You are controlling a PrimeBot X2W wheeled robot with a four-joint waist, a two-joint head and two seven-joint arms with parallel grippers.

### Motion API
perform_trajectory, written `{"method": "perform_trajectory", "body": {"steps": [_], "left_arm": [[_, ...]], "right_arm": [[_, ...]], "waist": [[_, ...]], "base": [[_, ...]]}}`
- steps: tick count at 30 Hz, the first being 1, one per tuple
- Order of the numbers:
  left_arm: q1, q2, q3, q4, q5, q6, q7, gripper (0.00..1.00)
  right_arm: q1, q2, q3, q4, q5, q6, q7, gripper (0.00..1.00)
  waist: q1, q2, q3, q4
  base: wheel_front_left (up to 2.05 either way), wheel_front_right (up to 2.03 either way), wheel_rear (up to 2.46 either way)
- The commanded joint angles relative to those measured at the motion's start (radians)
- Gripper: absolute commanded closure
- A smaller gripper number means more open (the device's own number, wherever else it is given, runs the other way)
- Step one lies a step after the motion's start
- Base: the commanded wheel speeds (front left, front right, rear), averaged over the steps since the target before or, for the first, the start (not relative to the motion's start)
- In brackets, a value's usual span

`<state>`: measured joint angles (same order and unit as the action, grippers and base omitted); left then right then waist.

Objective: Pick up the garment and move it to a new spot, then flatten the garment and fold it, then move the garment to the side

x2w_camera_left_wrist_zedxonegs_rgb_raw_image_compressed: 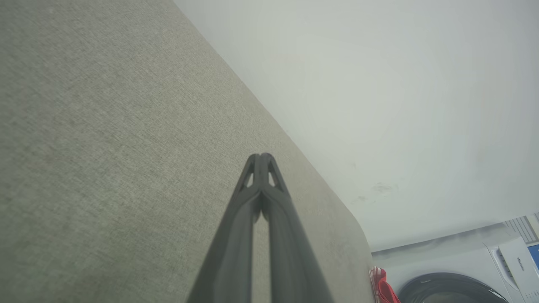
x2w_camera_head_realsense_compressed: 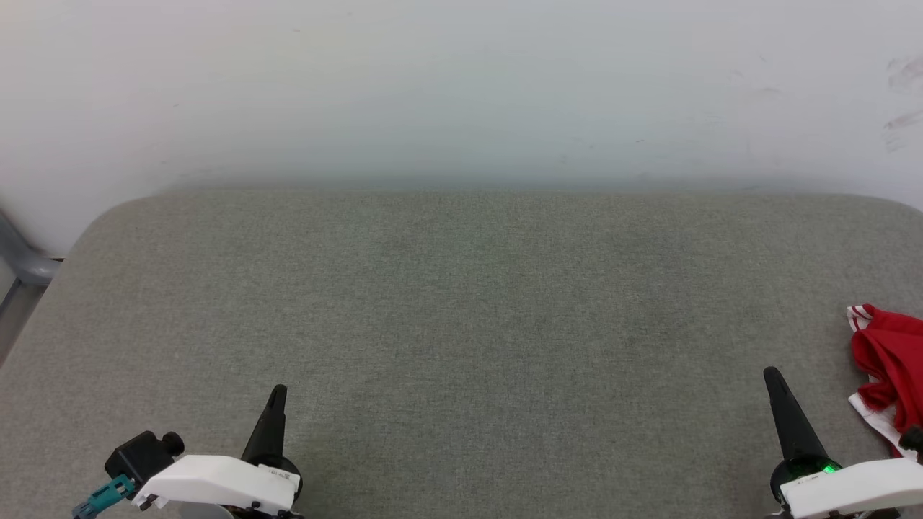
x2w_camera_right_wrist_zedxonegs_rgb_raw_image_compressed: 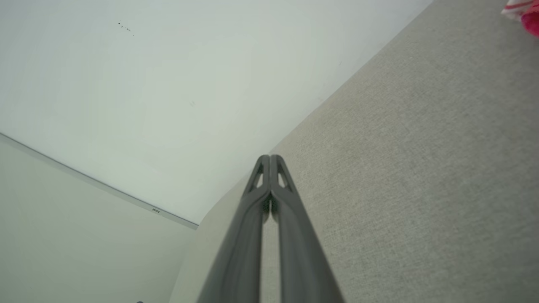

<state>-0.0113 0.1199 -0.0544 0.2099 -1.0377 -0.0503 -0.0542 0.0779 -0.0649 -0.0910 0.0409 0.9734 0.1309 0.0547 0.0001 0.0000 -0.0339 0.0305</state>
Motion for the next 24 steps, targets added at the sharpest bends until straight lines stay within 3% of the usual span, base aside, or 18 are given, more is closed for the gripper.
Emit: {"method": "perform_trajectory", "body": {"steps": [1, 24], "left_arm": [[-0.030, 0.000, 0.011, -0.007, -0.024, -0.006, 0.006, 1.00], [-0.059, -0.027, 0.073, 0.009, -0.238, -0.037, 0.069, 1.00]], "right_arm": [[-0.033, -0.009, 0.000, -0.001, 0.030, 0.000, 0.003, 1.00], [-0.095, -0.008, 0.002, 0.079, 0.276, 0.000, 0.015, 1.00]], "waist": [[-0.0001, 0.0000, 0.001, 0.000], [-0.0001, 0.0000, 0.012, -0.010]], "base": [[0.00, 0.00, 0.00], [0.00, 0.00, 0.00]]}}
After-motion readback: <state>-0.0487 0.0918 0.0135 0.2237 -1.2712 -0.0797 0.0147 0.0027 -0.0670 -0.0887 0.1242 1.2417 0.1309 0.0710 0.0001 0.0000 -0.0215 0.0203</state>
